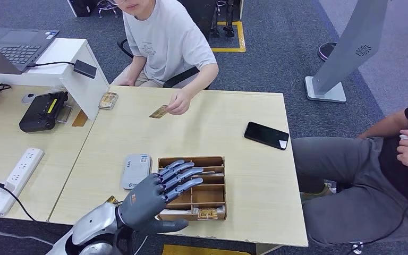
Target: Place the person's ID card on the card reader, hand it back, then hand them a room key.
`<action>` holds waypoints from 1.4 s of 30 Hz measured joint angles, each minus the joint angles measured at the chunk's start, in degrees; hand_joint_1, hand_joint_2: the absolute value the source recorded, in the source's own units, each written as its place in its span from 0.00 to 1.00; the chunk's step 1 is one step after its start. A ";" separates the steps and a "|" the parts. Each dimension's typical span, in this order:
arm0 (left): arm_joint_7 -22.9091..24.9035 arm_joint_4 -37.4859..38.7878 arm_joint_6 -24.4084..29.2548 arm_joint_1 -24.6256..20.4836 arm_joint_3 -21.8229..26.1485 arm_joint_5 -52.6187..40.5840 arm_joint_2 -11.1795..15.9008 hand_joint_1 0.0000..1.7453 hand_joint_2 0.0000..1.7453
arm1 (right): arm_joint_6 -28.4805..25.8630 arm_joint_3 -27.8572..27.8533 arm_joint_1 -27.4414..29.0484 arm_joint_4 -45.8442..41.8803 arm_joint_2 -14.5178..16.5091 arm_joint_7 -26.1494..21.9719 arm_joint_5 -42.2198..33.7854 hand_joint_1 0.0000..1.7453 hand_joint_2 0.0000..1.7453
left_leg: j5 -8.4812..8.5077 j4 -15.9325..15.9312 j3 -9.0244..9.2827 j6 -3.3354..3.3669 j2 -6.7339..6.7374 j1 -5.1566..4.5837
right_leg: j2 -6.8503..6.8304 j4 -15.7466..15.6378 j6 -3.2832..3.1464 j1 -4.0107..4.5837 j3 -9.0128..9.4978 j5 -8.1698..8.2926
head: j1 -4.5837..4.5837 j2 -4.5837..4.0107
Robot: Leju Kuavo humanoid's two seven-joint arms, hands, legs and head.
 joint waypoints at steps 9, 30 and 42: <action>1.16 0.50 1.72 0.02 -1.57 -3.90 -1.58 0.00 1.00 | 0.01 0.00 0.00 0.17 0.00 0.02 -0.01 0.00 1.00 | 0.00 0.00 0.00 0.00 0.01 0.03 | 0.00 0.02 0.00 0.02 -0.01 0.00 | -0.01 0.00; 6.20 18.68 12.04 0.96 -9.99 -20.14 -4.41 0.00 1.00 | 0.23 0.66 0.01 0.17 0.00 0.44 -0.19 0.00 1.00 | 0.00 0.00 0.00 0.00 0.00 0.01 | -0.01 0.02 0.00 0.01 0.01 0.00 | -0.01 -0.02; 6.72 21.74 11.72 1.28 -10.05 -19.51 -5.54 0.00 1.00 | 0.31 0.85 0.00 0.17 0.00 0.59 -0.48 0.00 1.00 | 0.00 0.00 0.00 0.00 -0.01 0.02 | -0.01 0.02 0.00 0.02 0.01 0.00 | -0.01 -0.01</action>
